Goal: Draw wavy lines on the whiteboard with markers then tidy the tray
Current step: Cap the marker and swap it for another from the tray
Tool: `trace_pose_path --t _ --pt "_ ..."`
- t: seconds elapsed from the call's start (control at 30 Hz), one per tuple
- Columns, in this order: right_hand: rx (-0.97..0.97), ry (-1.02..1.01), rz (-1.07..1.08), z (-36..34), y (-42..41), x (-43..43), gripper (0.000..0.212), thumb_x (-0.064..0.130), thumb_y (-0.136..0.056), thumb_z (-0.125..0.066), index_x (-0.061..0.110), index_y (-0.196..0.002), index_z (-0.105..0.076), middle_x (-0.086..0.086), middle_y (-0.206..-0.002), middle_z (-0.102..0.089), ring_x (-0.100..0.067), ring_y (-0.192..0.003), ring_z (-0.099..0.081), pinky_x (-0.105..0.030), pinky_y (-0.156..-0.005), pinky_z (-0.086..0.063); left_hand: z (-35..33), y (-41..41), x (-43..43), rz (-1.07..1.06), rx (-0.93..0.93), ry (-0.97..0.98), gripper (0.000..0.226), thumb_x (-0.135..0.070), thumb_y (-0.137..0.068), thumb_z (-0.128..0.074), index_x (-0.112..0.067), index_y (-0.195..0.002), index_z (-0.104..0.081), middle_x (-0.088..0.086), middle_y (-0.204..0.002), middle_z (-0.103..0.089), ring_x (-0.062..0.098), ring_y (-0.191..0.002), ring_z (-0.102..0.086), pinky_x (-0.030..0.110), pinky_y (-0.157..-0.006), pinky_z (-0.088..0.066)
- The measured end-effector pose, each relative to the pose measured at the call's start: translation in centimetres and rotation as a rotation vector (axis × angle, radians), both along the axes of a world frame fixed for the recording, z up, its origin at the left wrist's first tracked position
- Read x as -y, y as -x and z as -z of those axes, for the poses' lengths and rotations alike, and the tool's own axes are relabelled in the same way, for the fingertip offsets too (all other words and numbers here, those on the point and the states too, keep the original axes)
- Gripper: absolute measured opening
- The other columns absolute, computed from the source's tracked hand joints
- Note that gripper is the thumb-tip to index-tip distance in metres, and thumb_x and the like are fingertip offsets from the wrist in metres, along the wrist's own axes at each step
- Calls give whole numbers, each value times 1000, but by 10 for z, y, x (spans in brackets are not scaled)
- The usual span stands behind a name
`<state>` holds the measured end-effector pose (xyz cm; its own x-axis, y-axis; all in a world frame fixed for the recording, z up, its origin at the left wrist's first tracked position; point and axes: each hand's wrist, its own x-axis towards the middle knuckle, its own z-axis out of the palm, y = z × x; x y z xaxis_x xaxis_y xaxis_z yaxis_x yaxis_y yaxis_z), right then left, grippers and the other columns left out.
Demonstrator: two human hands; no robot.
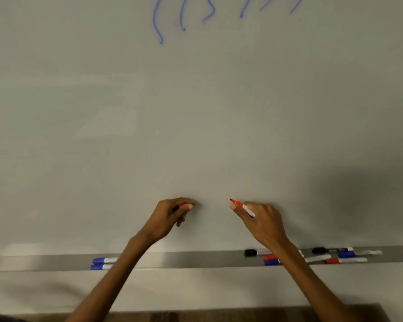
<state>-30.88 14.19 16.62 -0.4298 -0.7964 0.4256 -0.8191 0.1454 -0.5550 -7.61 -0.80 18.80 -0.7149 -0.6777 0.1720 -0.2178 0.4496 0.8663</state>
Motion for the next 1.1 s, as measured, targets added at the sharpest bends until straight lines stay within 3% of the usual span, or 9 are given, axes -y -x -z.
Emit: trace_pose_path --t 0.1,0.2,0.33,0.43,0.67,0.73,0.87,1.03,1.1 --pt "185 163 26 -50 -21 5 44 70 -88 -38 27 -82 -49 10 -52 -48 -5 -44 -44 -29 -48 -39 -37 -2 -12 -209 -276 122 17 -19 -97 -56 -19 -112 -65 3 -74 -63 16 -65 -63 22 -69 -49" --pt "302 382 -24 -111 -43 11 24 53 -94 -39 30 -98 -41 5 -56 -51 -7 -44 -43 -31 -49 -37 -92 -1 -19 -477 -547 327 15 -20 -97 -54 -16 -109 -62 -4 -77 -66 13 -75 -66 18 -67 -47" --pt "225 607 -65 -181 -68 23 11 37 -97 -46 28 -101 -42 6 -64 -54 -9 -46 -45 -35 -43 -41 -164 3 -12 -687 -813 529 23 -23 -97 -57 -8 -111 -67 3 -100 -72 5 -100 -66 16 -88 -46" --pt "160 732 1 -216 -79 36 14 32 -95 -57 29 -105 -48 11 -68 -59 -14 -50 -56 -41 -44 -50 -204 6 2 -721 -934 656 30 -24 -97 -59 -1 -114 -68 5 -108 -71 7 -106 -65 20 -93 -47" --pt "59 796 139 -239 -78 51 13 34 -89 -65 27 -99 -63 7 -51 -52 -12 -40 -49 -28 -39 -42 -232 16 49 -711 -895 1100 29 -10 -93 -66 9 -115 -65 19 -112 -69 28 -107 -68 33 -96 -53" --pt "68 823 151 -240 -73 50 12 32 -88 -68 25 -97 -66 10 -53 -54 -11 -40 -49 -25 -39 -40 -227 21 60 -693 -893 1130 28 -5 -92 -66 10 -115 -64 21 -114 -68 29 -112 -65 33 -100 -50" --pt "94 880 190 -222 -67 44 10 30 -88 -69 20 -89 -69 6 -66 -68 -16 -53 -62 -34 -49 -51 -222 29 66 -685 -920 1153 27 -2 -91 -67 11 -114 -64 17 -116 -66 26 -117 -61 45 -102 -49" --pt "139 803 196 -186 -68 41 7 26 -84 -74 22 -85 -68 15 -64 -63 -11 -52 -59 -29 -42 -50 -221 34 68 -684 -934 1157 29 -3 -91 -67 11 -116 -63 21 -115 -67 30 -115 -62 43 -106 -45" --pt "168 784 198 -178 -67 39 6 27 -84 -73 24 -83 -67 16 -63 -63 -12 -51 -59 -34 -43 -51 -219 35 69 -684 -932 1156 30 -4 -91 -67 11 -117 -62 21 -116 -66 31 -115 -62 42 -107 -44"
